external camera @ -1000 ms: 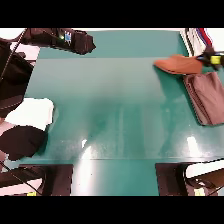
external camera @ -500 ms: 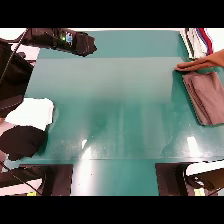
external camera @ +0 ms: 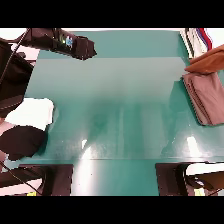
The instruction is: Fold the shirts.
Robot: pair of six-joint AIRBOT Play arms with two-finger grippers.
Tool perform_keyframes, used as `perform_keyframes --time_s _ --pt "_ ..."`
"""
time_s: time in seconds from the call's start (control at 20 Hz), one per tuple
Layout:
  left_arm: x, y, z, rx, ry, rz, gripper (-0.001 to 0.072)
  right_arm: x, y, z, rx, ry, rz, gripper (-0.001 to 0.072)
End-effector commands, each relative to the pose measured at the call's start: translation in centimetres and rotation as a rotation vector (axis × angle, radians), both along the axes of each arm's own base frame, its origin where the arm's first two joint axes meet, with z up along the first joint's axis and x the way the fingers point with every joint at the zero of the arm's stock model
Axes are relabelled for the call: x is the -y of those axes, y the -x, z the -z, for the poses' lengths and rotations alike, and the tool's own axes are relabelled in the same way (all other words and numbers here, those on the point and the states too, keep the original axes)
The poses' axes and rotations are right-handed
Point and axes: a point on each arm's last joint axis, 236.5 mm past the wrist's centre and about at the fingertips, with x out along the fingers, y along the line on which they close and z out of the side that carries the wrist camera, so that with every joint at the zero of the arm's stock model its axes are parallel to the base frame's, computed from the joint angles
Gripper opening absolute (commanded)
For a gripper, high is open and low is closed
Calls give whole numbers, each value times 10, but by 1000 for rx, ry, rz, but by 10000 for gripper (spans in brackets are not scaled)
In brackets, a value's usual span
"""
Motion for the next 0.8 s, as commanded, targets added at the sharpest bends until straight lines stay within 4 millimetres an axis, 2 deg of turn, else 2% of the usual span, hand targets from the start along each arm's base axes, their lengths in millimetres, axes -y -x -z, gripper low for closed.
perform_keyframes --time_s 0.0,0.25,0.5,0.55,0.6,0.65,0.7,0.75 --pt "-1 4 5 -18 -17 11 25 22 41 26 -178 73 90 16" --pt "-3 11 13 -49 -47 31 25 18 100 100 -359 -31 138 16" --pt "-3 12 14 -46 -55 39 25 6 160 147 -467 -132 195 36" --pt "-3 12 14 -42 -58 43 25 4 171 155 -486 -152 206 164" --pt "-3 12 14 -42 -58 44 26 3 182 162 -503 -172 222 363" --pt "-3 12 14 -42 -59 44 25 3 192 170 -517 -190 238 529" --pt "-3 12 14 -42 -59 44 26 5 202 174 -525 -205 257 620" --pt "-3 13 14 -40 -63 48 26 8 211 172 -524 -215 281 632"
